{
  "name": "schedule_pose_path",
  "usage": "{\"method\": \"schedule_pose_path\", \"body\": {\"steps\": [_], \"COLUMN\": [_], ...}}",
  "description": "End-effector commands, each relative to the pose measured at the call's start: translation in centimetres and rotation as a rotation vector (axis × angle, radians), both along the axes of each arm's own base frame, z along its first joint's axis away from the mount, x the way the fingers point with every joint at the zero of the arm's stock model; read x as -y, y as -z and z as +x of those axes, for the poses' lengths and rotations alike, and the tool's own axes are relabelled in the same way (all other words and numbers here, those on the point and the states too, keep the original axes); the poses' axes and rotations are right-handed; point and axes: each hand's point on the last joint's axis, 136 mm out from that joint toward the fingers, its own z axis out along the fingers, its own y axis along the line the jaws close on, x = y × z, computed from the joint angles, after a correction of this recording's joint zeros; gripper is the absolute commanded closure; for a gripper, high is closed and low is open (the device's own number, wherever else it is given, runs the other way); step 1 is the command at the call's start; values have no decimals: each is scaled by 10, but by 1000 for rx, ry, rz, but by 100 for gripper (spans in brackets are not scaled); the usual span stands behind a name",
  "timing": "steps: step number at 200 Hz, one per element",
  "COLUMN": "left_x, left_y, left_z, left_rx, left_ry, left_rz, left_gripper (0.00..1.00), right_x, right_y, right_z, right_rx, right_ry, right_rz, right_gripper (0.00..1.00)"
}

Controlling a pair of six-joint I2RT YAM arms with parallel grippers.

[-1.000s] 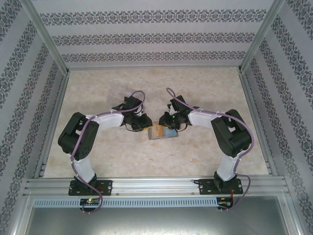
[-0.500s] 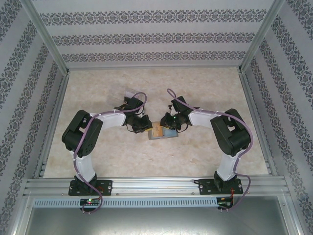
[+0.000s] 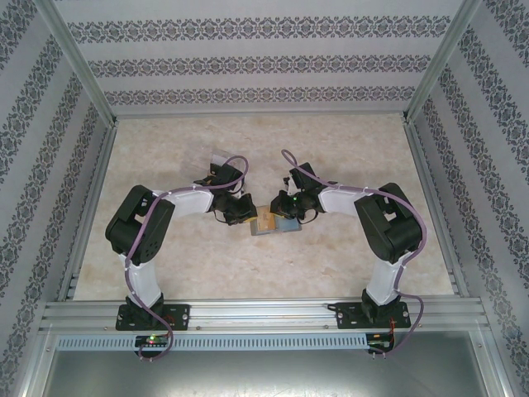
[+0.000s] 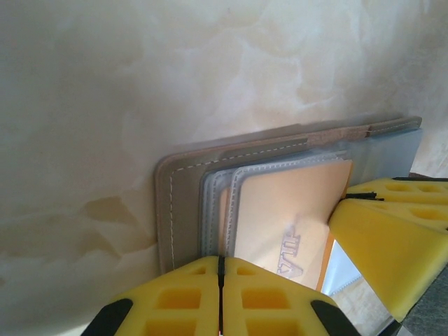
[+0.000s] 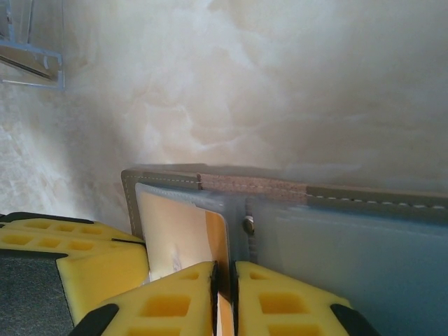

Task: Take the credit cards out of the card holder

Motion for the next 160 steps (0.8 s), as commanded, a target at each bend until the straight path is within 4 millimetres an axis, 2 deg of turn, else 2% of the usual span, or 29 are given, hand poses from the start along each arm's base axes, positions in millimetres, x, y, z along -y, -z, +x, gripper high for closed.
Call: {"method": "schedule_pose_path", "body": {"steps": [1, 54, 103, 160], "left_x": [-6, -3, 2, 2], "left_y": [20, 12, -7, 0], "left_z": [-12, -9, -4, -6], "left_rx": [-67, -49, -6, -30], "left_ry": [-7, -9, -5, 5], "left_rz": [68, 42, 6, 16], "left_gripper": [92, 87, 84, 87], "right_x": [-2, 2, 14, 17], "right_y": [1, -5, -12, -7], "right_z": [-3, 1, 3, 3], "right_rx": [2, 48, 91, 74], "right_ry": [-26, -9, 15, 25], "right_rz": [28, 14, -6, -3], "right_gripper": [87, 99, 100, 100]}}
